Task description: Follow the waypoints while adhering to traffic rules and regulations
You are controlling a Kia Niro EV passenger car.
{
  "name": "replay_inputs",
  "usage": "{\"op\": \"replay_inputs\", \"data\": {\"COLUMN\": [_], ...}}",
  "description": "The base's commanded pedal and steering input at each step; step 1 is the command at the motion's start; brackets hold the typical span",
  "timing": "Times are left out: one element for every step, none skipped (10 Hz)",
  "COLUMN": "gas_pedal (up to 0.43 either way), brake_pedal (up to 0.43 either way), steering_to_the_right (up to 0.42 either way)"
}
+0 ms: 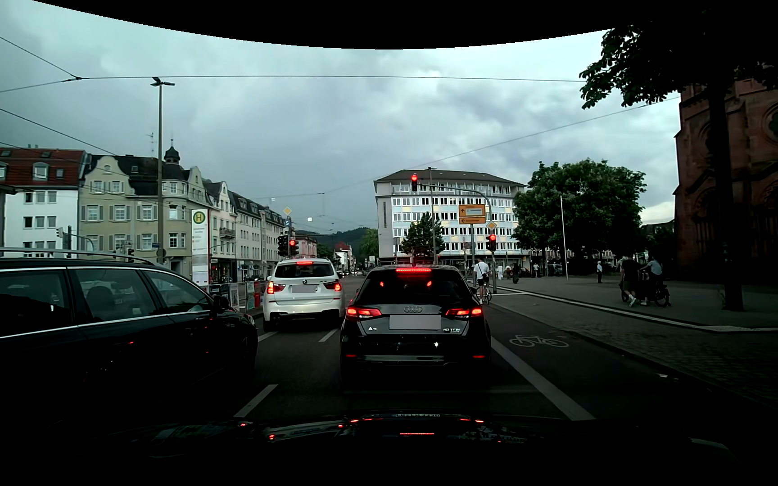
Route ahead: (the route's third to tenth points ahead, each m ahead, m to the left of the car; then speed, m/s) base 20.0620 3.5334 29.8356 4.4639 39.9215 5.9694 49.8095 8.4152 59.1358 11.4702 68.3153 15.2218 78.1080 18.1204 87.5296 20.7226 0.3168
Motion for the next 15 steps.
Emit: {"op": "replay_inputs", "data": {"gas_pedal": [0.0, 0.0, 0.0, 0.0, 0.0, 0.0, 0.0, 0.0, 0.0, 0.0, 0.0, 0.0, 0.0, 0.0, 0.0], "brake_pedal": [0.201, 0.201, 0.201, 0.201, 0.201, 0.201, 0.201, 0.207, 0.207, 0.213, 0.213, 0.213, 0.22, 0.22, 0.22], "steering_to_the_right": [-0.002, -0.002, -0.002, -0.002, -0.003, -0.003, -0.003, -0.003, -0.003, -0.003, -0.003, -0.003, -0.003, -0.003, -0.003]}}
